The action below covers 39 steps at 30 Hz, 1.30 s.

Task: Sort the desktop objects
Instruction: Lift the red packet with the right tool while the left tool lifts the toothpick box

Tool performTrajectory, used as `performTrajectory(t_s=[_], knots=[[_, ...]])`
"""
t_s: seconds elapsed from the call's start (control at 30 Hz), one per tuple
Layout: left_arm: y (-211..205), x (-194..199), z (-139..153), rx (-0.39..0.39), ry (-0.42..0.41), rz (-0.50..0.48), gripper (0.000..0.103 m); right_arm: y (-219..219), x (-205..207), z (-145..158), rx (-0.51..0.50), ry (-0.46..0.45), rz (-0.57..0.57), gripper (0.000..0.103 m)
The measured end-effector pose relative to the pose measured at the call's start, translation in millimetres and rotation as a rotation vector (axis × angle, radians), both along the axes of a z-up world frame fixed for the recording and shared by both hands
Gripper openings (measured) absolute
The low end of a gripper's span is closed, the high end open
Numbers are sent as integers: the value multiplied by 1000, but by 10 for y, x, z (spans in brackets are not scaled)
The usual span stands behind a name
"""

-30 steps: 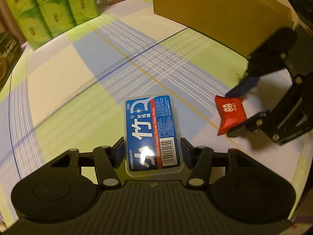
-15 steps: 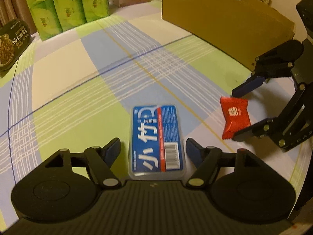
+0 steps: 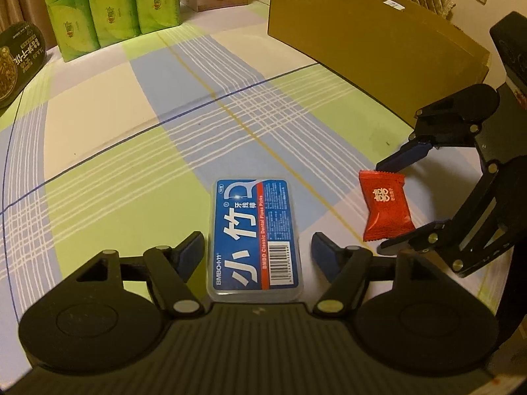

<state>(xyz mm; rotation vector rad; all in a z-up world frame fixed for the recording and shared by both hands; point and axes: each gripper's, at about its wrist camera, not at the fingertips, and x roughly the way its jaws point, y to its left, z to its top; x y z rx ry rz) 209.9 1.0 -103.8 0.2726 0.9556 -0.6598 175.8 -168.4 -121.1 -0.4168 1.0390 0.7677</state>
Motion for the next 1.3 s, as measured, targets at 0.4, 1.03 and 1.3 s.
performTrajectory(t_s=[0.4,1.03,1.3], knots=[[-37,32,-23,23,1,5,52,13,-1,29,-11,-4,0,56],[-76,63,45,-12,-28,3,52,-26,59,187,35,-64,-46,42],[-109,69,72,-10,-34,5,52,-12,50,195,36,-73,-51,42]])
